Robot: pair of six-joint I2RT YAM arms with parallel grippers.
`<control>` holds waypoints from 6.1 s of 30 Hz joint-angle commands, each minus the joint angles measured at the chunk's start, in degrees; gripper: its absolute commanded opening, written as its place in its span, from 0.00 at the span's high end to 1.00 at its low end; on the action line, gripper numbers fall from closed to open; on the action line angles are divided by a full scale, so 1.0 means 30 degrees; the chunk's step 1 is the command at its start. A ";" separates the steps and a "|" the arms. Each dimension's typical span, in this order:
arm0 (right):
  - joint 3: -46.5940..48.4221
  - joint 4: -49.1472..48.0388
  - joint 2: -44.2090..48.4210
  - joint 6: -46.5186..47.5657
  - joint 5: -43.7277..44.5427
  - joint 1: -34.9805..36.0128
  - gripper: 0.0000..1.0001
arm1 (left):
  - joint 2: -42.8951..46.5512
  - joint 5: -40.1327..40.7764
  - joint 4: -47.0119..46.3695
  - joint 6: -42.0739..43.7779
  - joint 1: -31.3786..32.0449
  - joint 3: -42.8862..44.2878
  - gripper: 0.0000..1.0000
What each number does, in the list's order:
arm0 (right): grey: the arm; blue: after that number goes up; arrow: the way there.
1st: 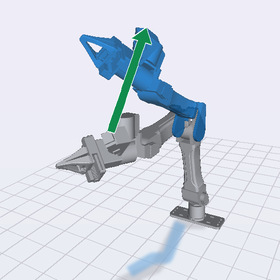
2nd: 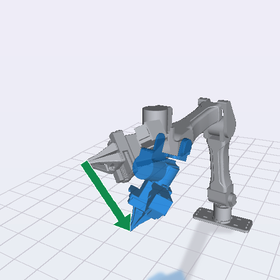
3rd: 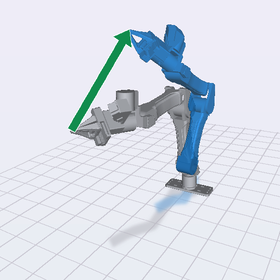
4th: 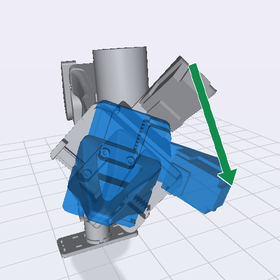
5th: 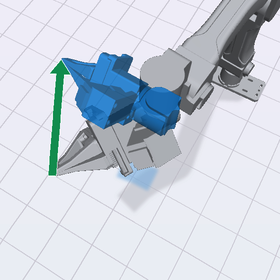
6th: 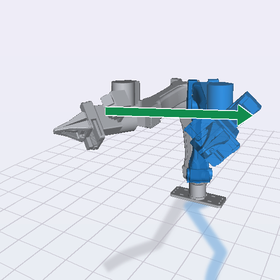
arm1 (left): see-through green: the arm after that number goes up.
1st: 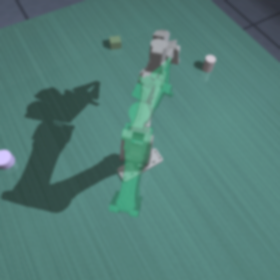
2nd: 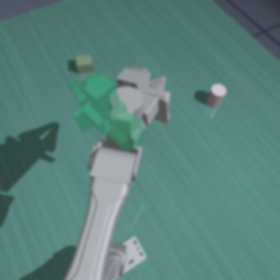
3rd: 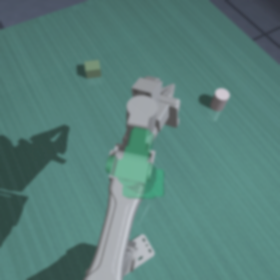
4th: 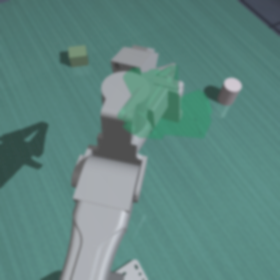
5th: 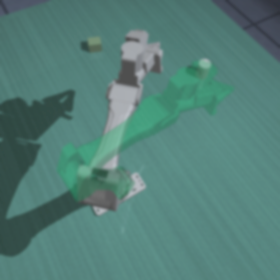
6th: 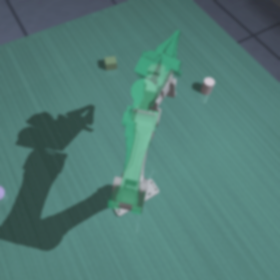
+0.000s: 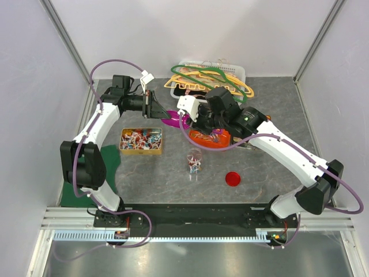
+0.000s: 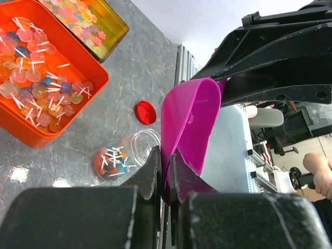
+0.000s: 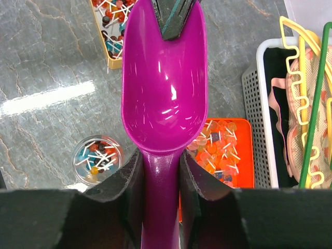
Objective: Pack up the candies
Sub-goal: Adjust the spatula, then pick up the storage box at the center of the board, then scoop the fake candies from the storage box.
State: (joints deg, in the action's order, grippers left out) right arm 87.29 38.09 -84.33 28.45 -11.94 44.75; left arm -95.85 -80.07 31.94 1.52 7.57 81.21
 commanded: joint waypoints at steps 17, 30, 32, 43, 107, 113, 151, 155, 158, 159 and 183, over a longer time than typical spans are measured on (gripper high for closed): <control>-0.0442 -0.0567 0.0308 0.0214 0.1166 0.0317 1.00 | 0.0984 -0.1172 -0.0159 -0.0124 -0.1405 0.0937 0.20; -0.0004 0.0283 0.0865 0.1298 0.3570 0.0375 1.00 | 0.1190 0.9340 0.3179 0.3475 -0.6069 0.0561 0.02; 0.0084 0.0283 0.0894 0.1299 0.3630 0.0434 1.00 | 0.1073 1.0952 0.3151 0.3828 -0.6128 -0.0640 0.01; -0.0501 0.0225 0.1071 0.1387 0.3864 0.0698 1.00 | 0.1685 1.9036 0.1893 0.4385 -0.6626 -0.4740 0.05; -0.0911 -0.0156 0.0222 0.1416 0.3864 0.1108 1.00 | 0.1688 2.5543 -0.4289 0.5294 -0.5749 -0.9403 0.83; -0.1029 -0.0185 0.0250 0.1416 0.3864 0.1167 1.00 | 0.1483 2.7212 -0.4877 0.5587 -0.4607 -0.9784 0.84; 0.4332 0.2393 -0.6747 0.8064 1.3706 0.5325 1.00 | 0.1834 2.7096 -0.4316 0.4181 -0.1648 -0.6325 0.98; 0.4713 0.2363 -0.7716 0.8769 1.4352 0.5707 1.00 | 0.1980 2.8971 -0.4934 0.4590 -0.1207 -0.6854 0.98; 0.4772 0.2422 -0.8508 0.9150 1.4704 0.5942 1.00 | 0.2097 2.9678 -0.5286 0.4679 -0.0943 -0.7147 0.98; 0.4772 0.2422 -0.8741 0.9267 1.4733 0.5971 1.00 | 0.2098 2.9795 -0.5316 0.4737 -0.0884 -0.7264 0.98; 0.7377 0.0635 -1.5039 1.3924 1.9891 0.6967 1.00 | 0.2273 2.9006 -0.5579 0.4328 -0.0649 -0.7792 0.98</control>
State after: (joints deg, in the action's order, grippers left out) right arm 106.45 40.25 -127.17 66.57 44.10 64.84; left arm -92.07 8.21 19.11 15.92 5.39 57.56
